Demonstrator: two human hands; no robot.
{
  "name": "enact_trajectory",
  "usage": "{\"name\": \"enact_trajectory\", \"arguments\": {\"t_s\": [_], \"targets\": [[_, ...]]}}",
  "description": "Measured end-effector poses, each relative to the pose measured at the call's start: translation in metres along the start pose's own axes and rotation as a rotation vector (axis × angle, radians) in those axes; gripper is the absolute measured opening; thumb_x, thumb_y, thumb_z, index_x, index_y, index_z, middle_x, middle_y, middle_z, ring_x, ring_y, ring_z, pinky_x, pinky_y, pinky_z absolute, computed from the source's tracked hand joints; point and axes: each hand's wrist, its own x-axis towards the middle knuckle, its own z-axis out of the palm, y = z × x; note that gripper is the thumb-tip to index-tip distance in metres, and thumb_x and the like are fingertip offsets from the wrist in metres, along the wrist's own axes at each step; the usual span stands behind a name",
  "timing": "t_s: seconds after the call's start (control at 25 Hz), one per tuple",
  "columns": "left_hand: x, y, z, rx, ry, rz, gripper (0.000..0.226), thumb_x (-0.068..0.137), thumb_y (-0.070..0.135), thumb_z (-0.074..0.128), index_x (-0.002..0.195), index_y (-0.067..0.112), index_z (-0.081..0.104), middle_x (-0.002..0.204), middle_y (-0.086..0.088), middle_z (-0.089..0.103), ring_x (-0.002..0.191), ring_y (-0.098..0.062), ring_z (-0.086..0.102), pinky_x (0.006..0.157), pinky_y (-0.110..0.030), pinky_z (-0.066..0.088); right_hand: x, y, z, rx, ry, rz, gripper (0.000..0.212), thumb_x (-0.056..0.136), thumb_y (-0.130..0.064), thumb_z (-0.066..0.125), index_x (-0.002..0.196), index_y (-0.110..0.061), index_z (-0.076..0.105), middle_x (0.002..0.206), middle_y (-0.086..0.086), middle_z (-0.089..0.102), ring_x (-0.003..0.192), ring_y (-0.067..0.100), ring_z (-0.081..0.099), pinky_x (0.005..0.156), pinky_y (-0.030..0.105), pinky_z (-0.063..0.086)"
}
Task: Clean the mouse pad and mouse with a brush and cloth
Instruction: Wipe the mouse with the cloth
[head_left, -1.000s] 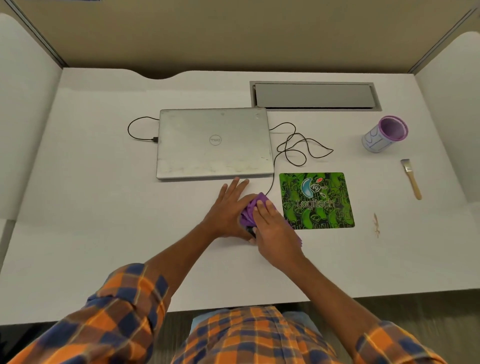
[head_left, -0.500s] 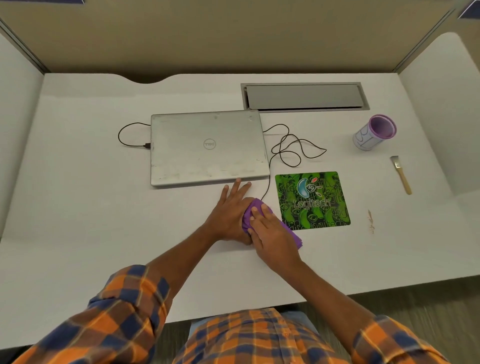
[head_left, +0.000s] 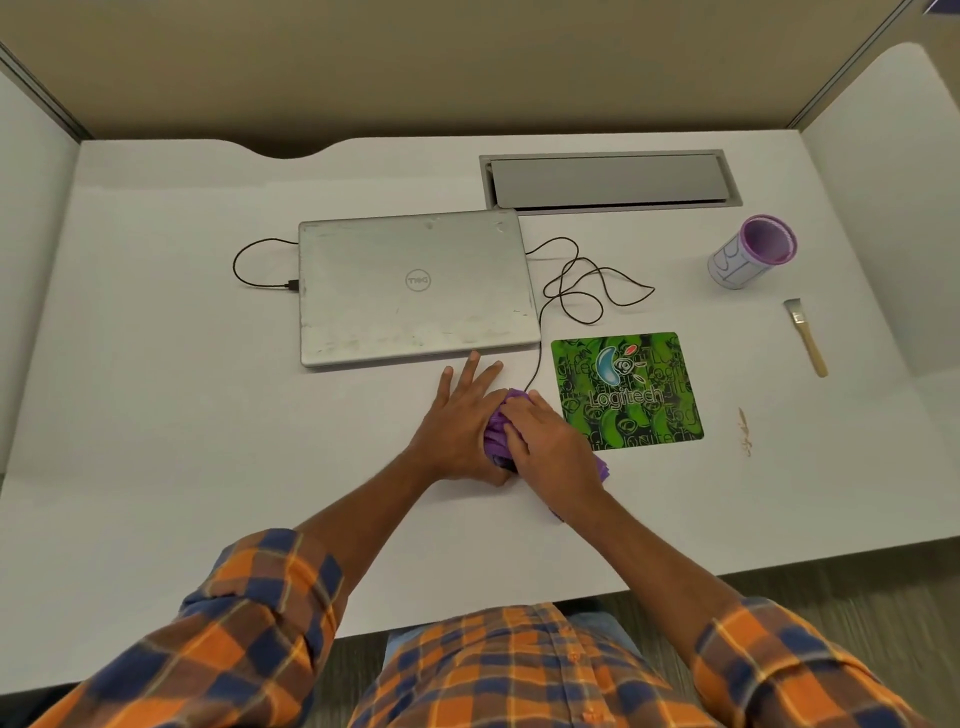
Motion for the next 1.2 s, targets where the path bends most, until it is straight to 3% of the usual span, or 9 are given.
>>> {"name": "enact_trajectory", "arguments": {"t_s": [0.16, 0.48, 0.64, 0.88, 1.2], "targets": [[-0.003, 0.0, 0.001, 0.038, 0.002, 0.0, 0.126, 0.065, 0.087, 0.076, 0.166, 0.025, 0.035, 0.181, -0.005, 0.005, 0.166, -0.029, -0.02, 0.131, -0.064, -0.006, -0.017, 0.012, 0.002, -0.158, -0.077, -0.251, 0.033, 0.097, -0.008, 0.076, 0.129, -0.002, 0.076, 0.138, 0.019, 0.072, 0.135, 0.045, 0.064, 0.107, 0.054, 0.058], [-0.008, -0.001, 0.003, 0.082, -0.006, 0.008, 0.127, 0.068, 0.087, 0.074, 0.169, 0.027, 0.028, 0.181, -0.004, 0.003, 0.166, -0.027, -0.019, 0.132, -0.061, -0.008, -0.041, 0.006, 0.003, -0.195, -0.001, -0.251, 0.023, 0.095, -0.006, 0.074, 0.118, -0.006, 0.078, 0.128, 0.016, 0.071, 0.122, 0.039, 0.065, 0.087, 0.047, 0.063], [-0.008, 0.001, 0.002, 0.062, -0.012, 0.0, 0.126, 0.07, 0.085, 0.075, 0.17, 0.025, 0.028, 0.181, -0.006, 0.004, 0.166, -0.028, -0.018, 0.132, -0.061, -0.007, -0.034, 0.003, 0.004, -0.111, 0.037, -0.155, 0.026, 0.095, -0.013, 0.081, 0.119, -0.005, 0.079, 0.125, 0.016, 0.072, 0.116, 0.038, 0.066, 0.086, 0.046, 0.065], [-0.01, 0.005, 0.003, 0.028, -0.013, -0.041, 0.124, 0.071, 0.084, 0.076, 0.17, 0.026, 0.027, 0.182, -0.004, -0.001, 0.165, -0.027, -0.023, 0.131, -0.062, -0.005, -0.011, -0.003, 0.0, 0.029, 0.055, 0.165, 0.024, 0.104, -0.023, 0.073, 0.121, -0.008, 0.08, 0.123, 0.011, 0.07, 0.113, 0.032, 0.06, 0.078, 0.042, 0.063], [-0.009, 0.01, -0.002, 0.033, -0.009, -0.057, 0.127, 0.066, 0.09, 0.075, 0.168, 0.028, 0.032, 0.182, -0.001, -0.001, 0.165, -0.027, -0.023, 0.131, -0.062, -0.008, 0.001, -0.014, -0.011, 0.009, -0.048, 0.274, 0.03, 0.109, -0.028, 0.064, 0.127, -0.008, 0.077, 0.119, 0.008, 0.069, 0.112, 0.028, 0.056, 0.084, 0.036, 0.056]]}}
